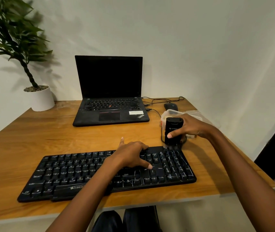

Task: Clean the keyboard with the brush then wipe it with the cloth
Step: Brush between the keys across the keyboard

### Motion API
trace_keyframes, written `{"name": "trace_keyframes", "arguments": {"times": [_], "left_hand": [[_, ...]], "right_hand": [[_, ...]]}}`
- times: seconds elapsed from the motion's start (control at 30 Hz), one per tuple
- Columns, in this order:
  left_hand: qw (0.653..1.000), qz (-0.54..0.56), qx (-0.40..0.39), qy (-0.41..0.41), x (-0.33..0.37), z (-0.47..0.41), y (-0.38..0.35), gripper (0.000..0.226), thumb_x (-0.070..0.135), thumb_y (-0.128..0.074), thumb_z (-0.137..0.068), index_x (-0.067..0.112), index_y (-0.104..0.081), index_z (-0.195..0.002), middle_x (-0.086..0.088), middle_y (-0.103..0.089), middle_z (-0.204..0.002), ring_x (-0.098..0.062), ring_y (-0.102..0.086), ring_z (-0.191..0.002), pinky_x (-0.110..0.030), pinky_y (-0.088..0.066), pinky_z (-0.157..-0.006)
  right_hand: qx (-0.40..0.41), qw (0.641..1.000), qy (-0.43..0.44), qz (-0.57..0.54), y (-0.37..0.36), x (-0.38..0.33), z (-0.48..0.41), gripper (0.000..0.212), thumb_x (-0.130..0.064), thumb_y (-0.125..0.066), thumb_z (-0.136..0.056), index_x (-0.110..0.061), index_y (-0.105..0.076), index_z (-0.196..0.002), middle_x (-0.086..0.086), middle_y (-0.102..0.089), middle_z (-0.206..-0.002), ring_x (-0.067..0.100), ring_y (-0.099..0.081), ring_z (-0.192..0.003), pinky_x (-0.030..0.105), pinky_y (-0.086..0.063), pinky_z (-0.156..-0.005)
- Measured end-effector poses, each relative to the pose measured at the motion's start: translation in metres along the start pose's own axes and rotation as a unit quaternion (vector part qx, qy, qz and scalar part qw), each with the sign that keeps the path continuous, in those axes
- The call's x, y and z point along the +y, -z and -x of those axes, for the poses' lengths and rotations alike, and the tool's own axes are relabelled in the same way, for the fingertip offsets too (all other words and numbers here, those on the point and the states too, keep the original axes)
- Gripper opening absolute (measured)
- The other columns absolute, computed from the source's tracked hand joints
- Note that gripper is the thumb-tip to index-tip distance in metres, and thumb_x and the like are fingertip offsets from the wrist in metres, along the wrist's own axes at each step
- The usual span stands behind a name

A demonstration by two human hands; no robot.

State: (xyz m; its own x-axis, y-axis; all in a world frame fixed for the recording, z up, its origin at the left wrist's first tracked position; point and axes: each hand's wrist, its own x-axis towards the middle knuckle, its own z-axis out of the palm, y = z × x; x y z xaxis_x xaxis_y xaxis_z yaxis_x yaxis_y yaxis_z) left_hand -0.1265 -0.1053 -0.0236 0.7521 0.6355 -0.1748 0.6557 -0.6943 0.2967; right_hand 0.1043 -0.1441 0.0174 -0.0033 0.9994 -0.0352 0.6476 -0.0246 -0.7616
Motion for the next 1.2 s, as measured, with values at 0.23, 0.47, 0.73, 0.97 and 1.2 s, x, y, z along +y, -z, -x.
{"name": "trace_keyframes", "arguments": {"times": [0.23,0.47,0.73,0.97,1.2], "left_hand": [[1.0,0.019,0.006,0.006,-0.001,0.001,-0.001,0.08,0.049,-0.067,-0.078,0.018,-0.035,-0.144,0.002,-0.038,-0.15,-0.017,-0.031,-0.139,-0.054,0.012,-0.114],[0.999,0.034,0.004,0.01,0.001,0.002,0.001,0.078,0.046,-0.068,-0.079,0.017,-0.036,-0.144,0.001,-0.038,-0.15,-0.018,-0.031,-0.14,-0.053,0.013,-0.112],[0.998,0.069,0.0,0.011,-0.001,0.001,0.0,0.081,0.042,-0.071,-0.078,0.016,-0.033,-0.145,0.0,-0.033,-0.152,-0.021,-0.028,-0.14,-0.051,-0.008,-0.118],[0.993,0.116,-0.005,0.012,-0.005,-0.001,-0.002,0.083,0.037,-0.075,-0.076,0.016,-0.033,-0.145,-0.001,-0.034,-0.152,-0.022,-0.032,-0.138,-0.04,-0.03,-0.113],[0.993,0.115,-0.003,0.015,-0.006,-0.002,-0.002,0.083,0.037,-0.075,-0.076,0.016,-0.034,-0.144,-0.001,-0.035,-0.151,-0.021,-0.034,-0.137,-0.042,-0.032,-0.112]], "right_hand": [[-0.047,0.999,-0.005,-0.008,-0.004,-0.001,0.001,0.038,-0.016,-0.081,-0.066,-0.005,-0.063,-0.098,0.009,-0.068,-0.094,0.017,-0.063,-0.089,0.02,-0.051,-0.069],[-0.042,0.999,0.007,-0.006,-0.006,-0.002,0.0,0.044,-0.02,-0.081,-0.064,-0.003,-0.061,-0.099,0.008,-0.066,-0.092,0.019,-0.062,-0.089,0.033,-0.05,-0.08],[-0.025,1.0,0.011,-0.004,-0.002,0.001,0.004,0.053,-0.027,-0.082,-0.062,-0.005,-0.061,-0.105,0.012,-0.066,-0.097,0.024,-0.062,-0.093,0.038,-0.051,-0.08],[0.019,1.0,0.017,-0.017,-0.005,0.006,0.003,0.038,-0.015,-0.08,-0.068,-0.006,-0.064,-0.1,0.006,-0.067,-0.091,0.023,-0.062,-0.092,0.03,-0.048,-0.078],[0.039,0.998,0.027,-0.043,-0.001,0.006,0.009,0.027,-0.007,-0.075,-0.072,-0.018,-0.062,-0.092,-0.006,-0.063,-0.083,0.008,-0.059,-0.081,0.005,-0.044,-0.058]]}}
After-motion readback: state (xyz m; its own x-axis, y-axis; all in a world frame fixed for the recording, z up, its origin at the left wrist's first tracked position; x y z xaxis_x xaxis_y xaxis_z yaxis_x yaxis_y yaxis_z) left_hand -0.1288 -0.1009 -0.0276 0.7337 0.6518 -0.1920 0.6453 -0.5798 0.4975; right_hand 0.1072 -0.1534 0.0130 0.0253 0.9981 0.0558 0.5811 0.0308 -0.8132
